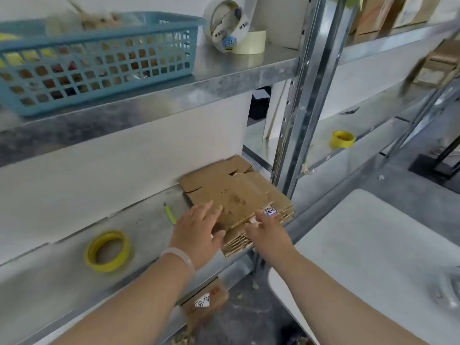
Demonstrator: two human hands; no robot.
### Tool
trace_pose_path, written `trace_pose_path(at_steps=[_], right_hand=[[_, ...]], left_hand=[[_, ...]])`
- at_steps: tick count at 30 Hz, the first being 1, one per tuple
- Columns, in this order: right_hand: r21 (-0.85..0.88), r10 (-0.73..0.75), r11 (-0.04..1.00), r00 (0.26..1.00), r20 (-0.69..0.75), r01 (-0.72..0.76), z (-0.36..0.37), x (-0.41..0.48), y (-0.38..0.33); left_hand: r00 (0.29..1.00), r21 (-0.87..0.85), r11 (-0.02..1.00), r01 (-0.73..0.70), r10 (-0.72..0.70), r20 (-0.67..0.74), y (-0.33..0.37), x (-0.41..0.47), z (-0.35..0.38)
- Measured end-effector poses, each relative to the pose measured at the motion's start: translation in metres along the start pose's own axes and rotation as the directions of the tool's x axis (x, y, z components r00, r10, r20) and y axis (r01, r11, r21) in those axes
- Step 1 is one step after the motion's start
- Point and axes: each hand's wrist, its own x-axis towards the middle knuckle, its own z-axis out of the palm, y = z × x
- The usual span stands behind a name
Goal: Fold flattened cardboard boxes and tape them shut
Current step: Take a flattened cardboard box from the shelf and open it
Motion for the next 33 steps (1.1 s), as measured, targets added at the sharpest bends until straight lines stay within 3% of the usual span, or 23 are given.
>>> trace_pose_path(at_steps=[3, 5, 7, 9, 12, 16, 20, 24, 29, 33], right_hand=[[0.264, 0.212, 0.943, 0.977, -0.012, -0.202, 0.000, 0.034, 0.005], [0.522, 0.377, 0.781, 0.925, 0.043, -0.343, 0.001, 0.053, 0.009], [0.717, 0.450, 0.584, 0.887, 0.105, -0.381, 0.004, 0.065, 0.010], [0.789, 0.477, 0.480, 0.869, 0.131, -0.383, 0.006, 0.071, 0.006], [0.804, 0.503, 0.452, 0.855, 0.127, -0.386, 0.014, 0.081, 0.001], [0.787, 0.525, 0.476, 0.845, 0.105, -0.394, 0.017, 0.091, -0.001], [0.655, 0.442, 0.666, 0.896, 0.039, -0.357, 0.020, 0.096, -0.006], [0.591, 0.319, 0.774, 0.946, -0.055, -0.227, 0.017, 0.090, -0.020], [0.408, 0.144, 0.910, 0.978, -0.154, -0.070, 0.001, 0.067, -0.024], [0.210, -0.026, 0.976, 0.993, -0.114, 0.049, 0.002, 0.054, -0.022]], left_hand=[[0.999, -0.016, 1.000, 0.026, -0.025, 0.048, -0.007, 0.023, 0.013], [0.993, -0.051, 0.998, 0.044, -0.038, 0.112, -0.014, 0.033, 0.020], [0.987, -0.106, 0.993, 0.060, -0.043, 0.153, -0.020, 0.038, 0.028], [0.984, -0.176, 0.982, 0.071, -0.041, 0.172, -0.024, 0.041, 0.031], [0.985, -0.208, 0.977, 0.046, -0.010, 0.172, -0.025, 0.043, 0.035], [0.989, -0.247, 0.969, 0.032, 0.005, 0.147, -0.033, 0.045, 0.036], [0.995, -0.290, 0.957, 0.017, 0.013, 0.100, -0.038, 0.047, 0.031], [0.998, -0.357, 0.934, 0.021, 0.001, 0.061, -0.045, 0.048, 0.014], [0.985, -0.404, 0.906, 0.130, -0.165, -0.055, -0.063, 0.045, -0.013], [0.900, -0.511, 0.803, 0.308, -0.420, -0.116, -0.094, 0.040, -0.023]])
